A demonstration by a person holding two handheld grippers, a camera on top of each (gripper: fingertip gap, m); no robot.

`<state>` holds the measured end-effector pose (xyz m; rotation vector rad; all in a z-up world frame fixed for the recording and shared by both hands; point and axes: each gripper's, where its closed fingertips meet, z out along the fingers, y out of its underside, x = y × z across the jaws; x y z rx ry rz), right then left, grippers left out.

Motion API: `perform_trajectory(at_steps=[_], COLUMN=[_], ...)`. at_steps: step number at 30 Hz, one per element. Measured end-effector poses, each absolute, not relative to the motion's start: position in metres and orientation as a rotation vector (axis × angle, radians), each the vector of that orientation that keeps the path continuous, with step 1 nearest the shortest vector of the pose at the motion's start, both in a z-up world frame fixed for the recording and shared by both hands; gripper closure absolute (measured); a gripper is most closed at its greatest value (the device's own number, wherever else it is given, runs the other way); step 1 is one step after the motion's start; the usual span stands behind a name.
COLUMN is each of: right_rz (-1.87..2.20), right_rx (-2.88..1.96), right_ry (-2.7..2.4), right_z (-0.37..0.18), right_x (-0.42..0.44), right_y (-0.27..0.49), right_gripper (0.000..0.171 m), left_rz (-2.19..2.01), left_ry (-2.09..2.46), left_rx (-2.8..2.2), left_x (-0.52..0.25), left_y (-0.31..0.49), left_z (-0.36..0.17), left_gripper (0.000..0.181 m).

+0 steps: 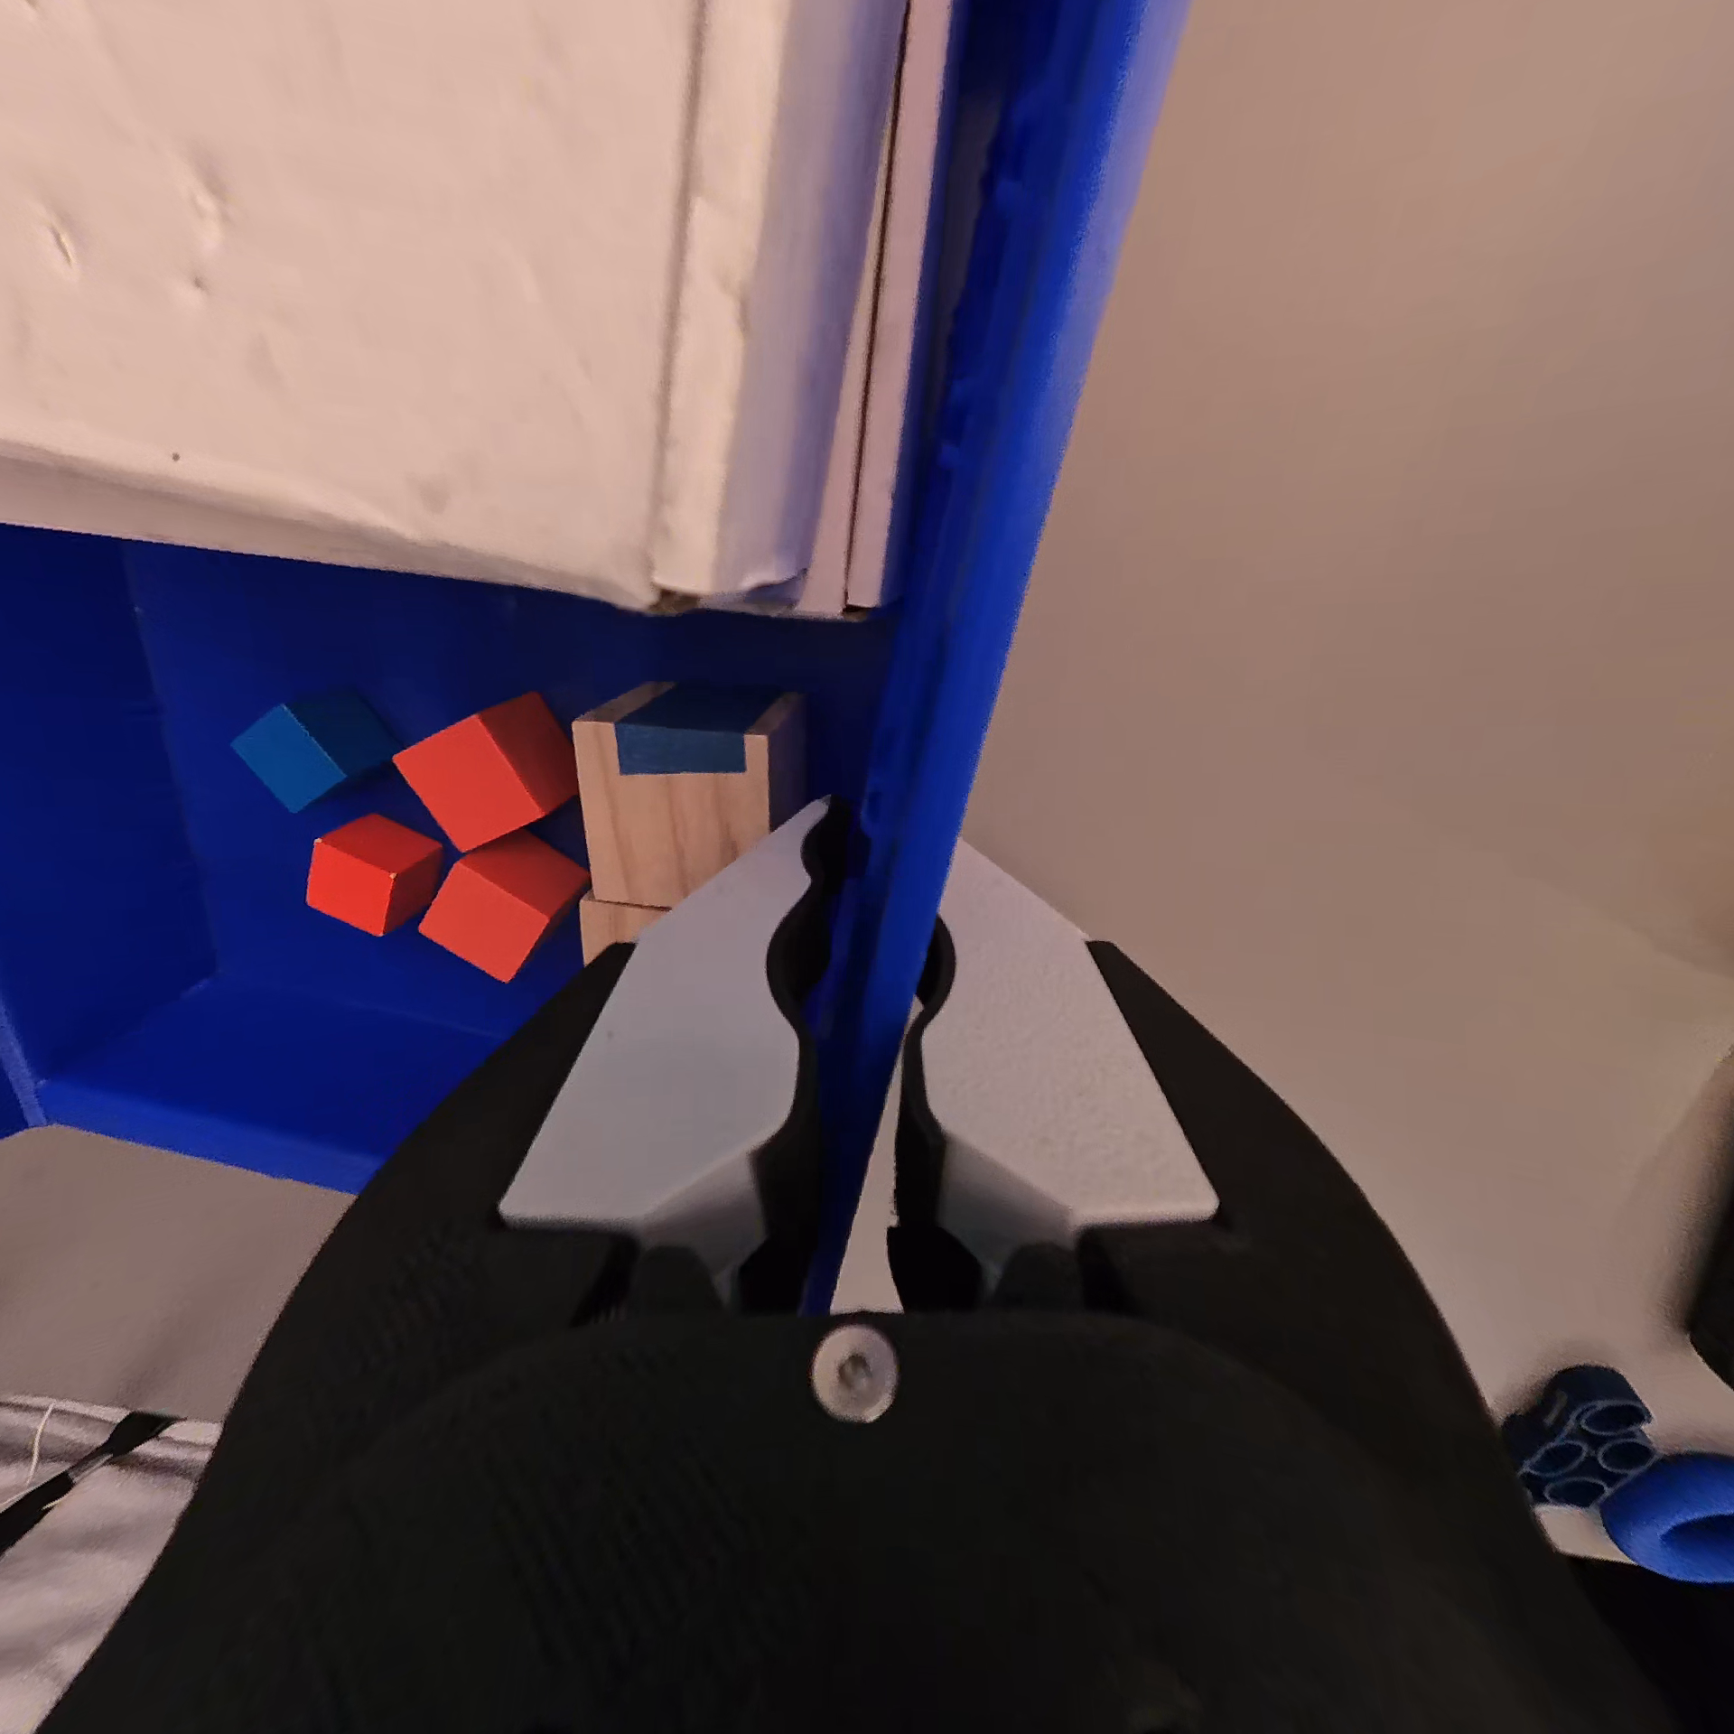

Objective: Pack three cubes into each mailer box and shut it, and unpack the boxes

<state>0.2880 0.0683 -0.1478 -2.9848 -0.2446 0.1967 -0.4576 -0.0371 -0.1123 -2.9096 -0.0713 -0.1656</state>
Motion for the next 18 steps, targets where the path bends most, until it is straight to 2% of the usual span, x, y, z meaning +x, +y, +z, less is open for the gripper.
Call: perform_trajectory(at_steps=[18], right_rz=[0.168], right_rx=[-2.995], right_ry=[-0.522], right_z=[-0.146], right_x=[0.162], right_y=[0.054], right_gripper=[0.16], left_rz=[0.086], left_ry=[0.48], left_rx=[-2.969], left_x=[-0.319], left_y=[-0.028], left_z=[-0.116], left_gripper=[0.166])
